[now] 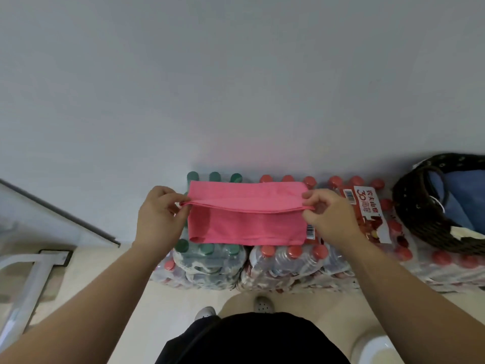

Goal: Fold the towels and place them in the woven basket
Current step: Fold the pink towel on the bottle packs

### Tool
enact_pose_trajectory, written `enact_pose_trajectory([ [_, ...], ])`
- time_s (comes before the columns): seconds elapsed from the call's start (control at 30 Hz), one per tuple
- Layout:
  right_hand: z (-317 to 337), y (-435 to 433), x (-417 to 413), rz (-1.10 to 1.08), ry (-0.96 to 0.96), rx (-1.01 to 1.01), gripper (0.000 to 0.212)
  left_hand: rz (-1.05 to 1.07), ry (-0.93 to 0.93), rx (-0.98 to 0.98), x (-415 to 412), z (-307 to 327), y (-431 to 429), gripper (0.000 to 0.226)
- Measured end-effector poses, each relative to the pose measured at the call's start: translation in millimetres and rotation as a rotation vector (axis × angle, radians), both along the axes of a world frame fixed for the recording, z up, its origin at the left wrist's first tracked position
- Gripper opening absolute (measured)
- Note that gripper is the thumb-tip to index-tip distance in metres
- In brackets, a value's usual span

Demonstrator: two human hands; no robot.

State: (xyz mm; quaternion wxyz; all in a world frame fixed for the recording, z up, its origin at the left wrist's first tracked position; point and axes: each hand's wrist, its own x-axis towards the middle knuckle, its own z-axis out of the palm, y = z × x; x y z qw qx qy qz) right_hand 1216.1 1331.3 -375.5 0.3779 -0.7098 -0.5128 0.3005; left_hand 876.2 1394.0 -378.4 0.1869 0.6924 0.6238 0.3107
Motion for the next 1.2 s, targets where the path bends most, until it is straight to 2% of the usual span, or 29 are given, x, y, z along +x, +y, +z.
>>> enact_pose_trajectory([
  [0.1,-9,-18,3,0.059,-0.153,0.015,0.026,-0.101,0.053,0.012,-7,-14,-19,0.017],
  [0.23,-19,-27,4,0.223,-0.460,-0.008,0.013,-0.187,0.125,0.042,-9,-29,-32,0.023],
  [0.43,-27,-27,4,0.335,-0.633,-0.052,0.011,-0.235,0.232,0.035,-12,-36,-34,0.022],
  [0.5,-31,-31,7,0.364,-0.732,-0.038,0.009,-0.297,0.277,0.073,-15,-31,-35,0.008],
  [0.53,-32,-34,8,0.372,-0.774,-0.019,0.009,-0.318,0.305,0.061,-15,-29,-34,0.017],
  [0.63,-33,-37,7,0.354,-0.825,0.074,0.024,-0.308,0.392,0.066,-11,-24,-28,0.042],
  [0.73,-23,-20,-13,0.341,-0.868,0.122,0.034,-0.251,0.413,0.101,10,-12,-17,0.039],
  [0.8,-16,0,-36,0.341,-0.815,0.127,0.036,-0.280,0.464,0.063,31,-7,-7,0.045],
  [0.9,-12,33,-71,0.376,-0.779,-0.133,0.061,-0.338,0.578,-0.135,55,-13,8,0.062],
  [1.0,-29,49,-83,0.420,-0.843,-0.357,0.079,-0.376,0.678,-0.252,57,-38,16,0.080],
  [1.2,-54,32,-69,0.358,-0.908,-0.433,0.099,-0.410,0.725,-0.272,46,-56,17,0.089],
])
